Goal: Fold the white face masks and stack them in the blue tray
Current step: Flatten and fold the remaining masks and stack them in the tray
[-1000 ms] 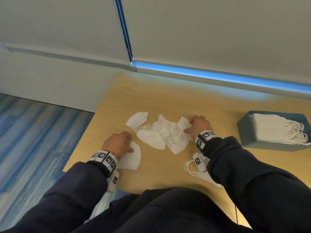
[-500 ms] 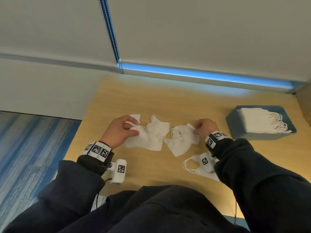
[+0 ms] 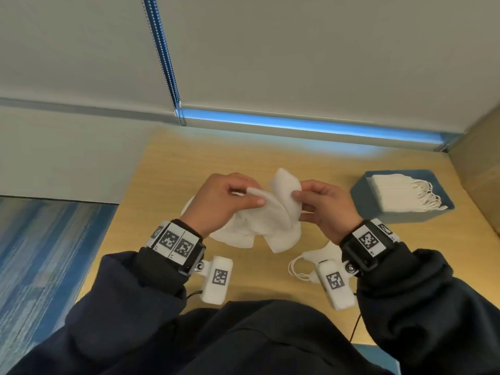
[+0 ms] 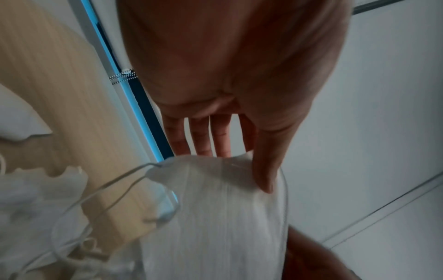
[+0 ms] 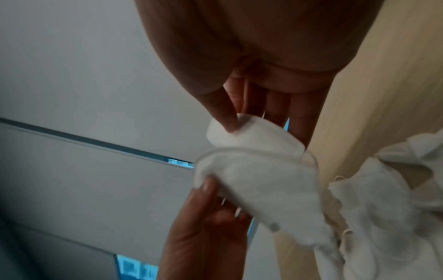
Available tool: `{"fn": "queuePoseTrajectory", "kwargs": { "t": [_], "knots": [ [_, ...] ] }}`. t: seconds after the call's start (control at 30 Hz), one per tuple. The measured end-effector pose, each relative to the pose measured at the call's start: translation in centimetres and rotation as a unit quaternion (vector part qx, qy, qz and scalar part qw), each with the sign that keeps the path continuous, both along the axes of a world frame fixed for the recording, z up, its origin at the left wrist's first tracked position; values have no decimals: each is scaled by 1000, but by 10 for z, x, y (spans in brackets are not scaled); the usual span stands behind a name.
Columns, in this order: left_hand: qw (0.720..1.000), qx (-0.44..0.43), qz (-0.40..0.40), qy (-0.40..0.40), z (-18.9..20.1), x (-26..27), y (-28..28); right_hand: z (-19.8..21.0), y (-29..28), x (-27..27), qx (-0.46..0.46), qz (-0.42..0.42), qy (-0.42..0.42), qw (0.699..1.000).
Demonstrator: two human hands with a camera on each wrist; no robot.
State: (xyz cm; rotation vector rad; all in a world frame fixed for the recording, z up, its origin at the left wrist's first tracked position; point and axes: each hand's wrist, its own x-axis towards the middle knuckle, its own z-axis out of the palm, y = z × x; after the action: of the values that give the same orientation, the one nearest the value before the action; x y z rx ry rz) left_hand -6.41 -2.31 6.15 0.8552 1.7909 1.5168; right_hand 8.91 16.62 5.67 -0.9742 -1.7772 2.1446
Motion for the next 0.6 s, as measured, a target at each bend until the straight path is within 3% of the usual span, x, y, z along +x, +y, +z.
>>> {"fn": "queuePoseTrajectory", "kwargs": {
  "t": [0.13, 0.4, 0.6],
  "knots": [
    [1000, 9, 3, -6, -8, 4, 16, 14, -22, 0, -11, 18, 28, 999],
    [999, 29, 8, -29, -7, 7, 17, 17, -32, 9, 96, 27, 19, 995],
    [999, 12, 9, -45, -13, 9, 15, 14, -32, 13, 66, 72, 7, 995]
  ]
}}
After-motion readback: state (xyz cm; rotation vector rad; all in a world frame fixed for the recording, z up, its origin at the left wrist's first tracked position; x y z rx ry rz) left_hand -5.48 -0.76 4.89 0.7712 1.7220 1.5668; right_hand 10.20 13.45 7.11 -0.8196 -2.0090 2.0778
